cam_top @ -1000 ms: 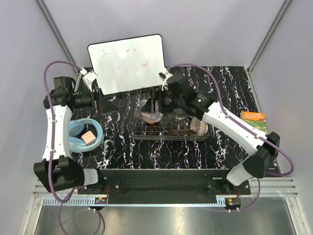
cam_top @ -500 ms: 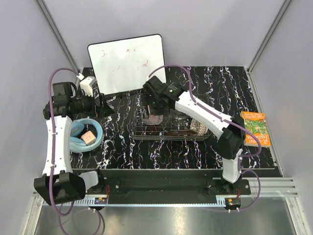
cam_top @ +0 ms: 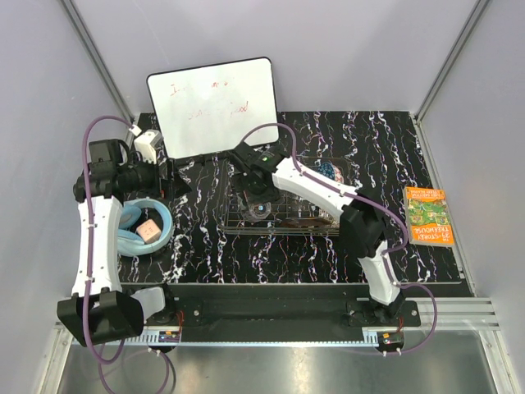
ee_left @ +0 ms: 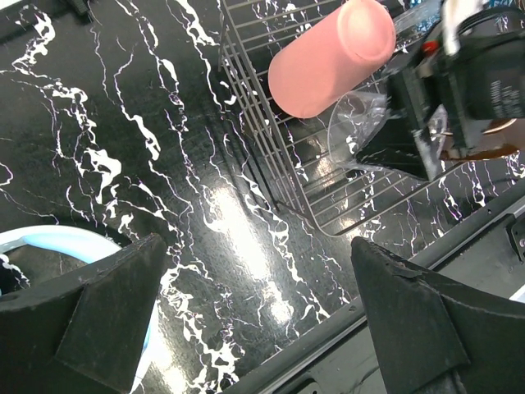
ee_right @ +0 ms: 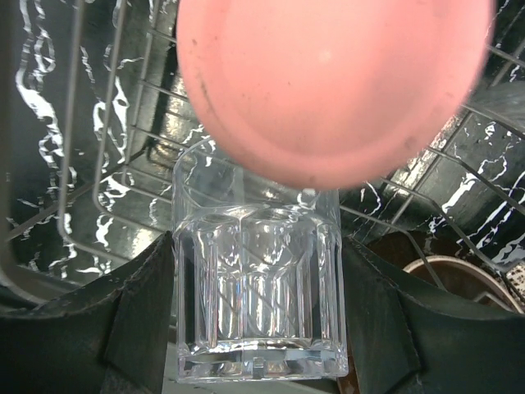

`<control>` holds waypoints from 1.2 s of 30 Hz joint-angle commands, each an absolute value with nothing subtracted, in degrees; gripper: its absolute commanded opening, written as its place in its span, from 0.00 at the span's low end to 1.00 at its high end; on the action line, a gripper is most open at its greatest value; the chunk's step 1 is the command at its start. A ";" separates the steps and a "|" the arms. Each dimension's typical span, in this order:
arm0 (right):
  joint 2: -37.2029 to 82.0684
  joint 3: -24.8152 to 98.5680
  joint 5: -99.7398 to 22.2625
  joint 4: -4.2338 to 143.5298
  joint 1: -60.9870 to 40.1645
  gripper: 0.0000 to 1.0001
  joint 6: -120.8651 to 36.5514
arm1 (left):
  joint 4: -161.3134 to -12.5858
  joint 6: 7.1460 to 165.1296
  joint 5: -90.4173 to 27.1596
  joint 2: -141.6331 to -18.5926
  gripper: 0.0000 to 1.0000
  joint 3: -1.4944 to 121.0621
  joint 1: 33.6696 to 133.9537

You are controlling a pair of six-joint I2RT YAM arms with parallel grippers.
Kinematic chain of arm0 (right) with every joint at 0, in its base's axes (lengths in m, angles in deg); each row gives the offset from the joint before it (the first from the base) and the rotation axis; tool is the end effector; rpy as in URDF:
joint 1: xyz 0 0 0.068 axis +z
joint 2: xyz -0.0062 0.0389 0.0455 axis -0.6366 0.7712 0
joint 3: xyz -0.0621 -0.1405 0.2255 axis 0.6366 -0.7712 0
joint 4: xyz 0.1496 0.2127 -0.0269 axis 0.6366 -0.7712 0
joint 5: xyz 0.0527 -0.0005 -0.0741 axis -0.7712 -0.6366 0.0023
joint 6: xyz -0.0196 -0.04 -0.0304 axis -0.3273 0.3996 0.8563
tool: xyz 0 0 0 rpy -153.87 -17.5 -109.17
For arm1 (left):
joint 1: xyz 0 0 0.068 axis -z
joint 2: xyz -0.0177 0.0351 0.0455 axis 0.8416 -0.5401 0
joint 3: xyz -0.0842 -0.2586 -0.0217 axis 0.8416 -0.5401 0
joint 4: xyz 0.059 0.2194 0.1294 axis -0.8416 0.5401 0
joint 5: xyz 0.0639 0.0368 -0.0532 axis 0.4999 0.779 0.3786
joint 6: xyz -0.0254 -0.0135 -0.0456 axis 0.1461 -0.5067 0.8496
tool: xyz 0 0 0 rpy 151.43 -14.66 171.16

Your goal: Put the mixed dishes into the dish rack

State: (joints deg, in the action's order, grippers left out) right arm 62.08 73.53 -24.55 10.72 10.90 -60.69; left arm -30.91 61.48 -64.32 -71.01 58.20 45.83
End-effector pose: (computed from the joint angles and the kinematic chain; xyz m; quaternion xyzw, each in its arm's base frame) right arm 0.2879 0.3421 0.2625 -0.2022 0.9589 0.0729 0.1850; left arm 0.2193 0.0207 0.3565 0.1329 0.8776 -0.2521 0.3855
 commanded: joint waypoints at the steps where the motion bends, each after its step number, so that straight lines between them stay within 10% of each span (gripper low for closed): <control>1: 63.08 76.20 -22.31 11.01 12.05 0.00 -58.11 | -33.43 61.02 -65.47 -68.78 0.99 57.84 46.15; 17: 67.47 74.80 -25.12 13.20 12.76 0.01 -55.73 | -34.05 60.94 -66.26 -68.60 0.99 57.49 46.06; 29: 67.74 74.97 -23.63 13.90 13.64 0.97 -53.71 | -34.13 60.85 -67.23 -68.16 0.99 57.31 46.06; 36: 67.48 76.03 -23.45 13.21 14.07 1.00 -53.18 | -34.22 60.94 -67.75 -67.99 0.99 57.40 46.06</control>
State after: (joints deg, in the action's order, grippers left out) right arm 67.11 73.53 -24.18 12.55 13.26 -54.35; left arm -31.98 61.28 -65.56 -69.55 57.33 45.89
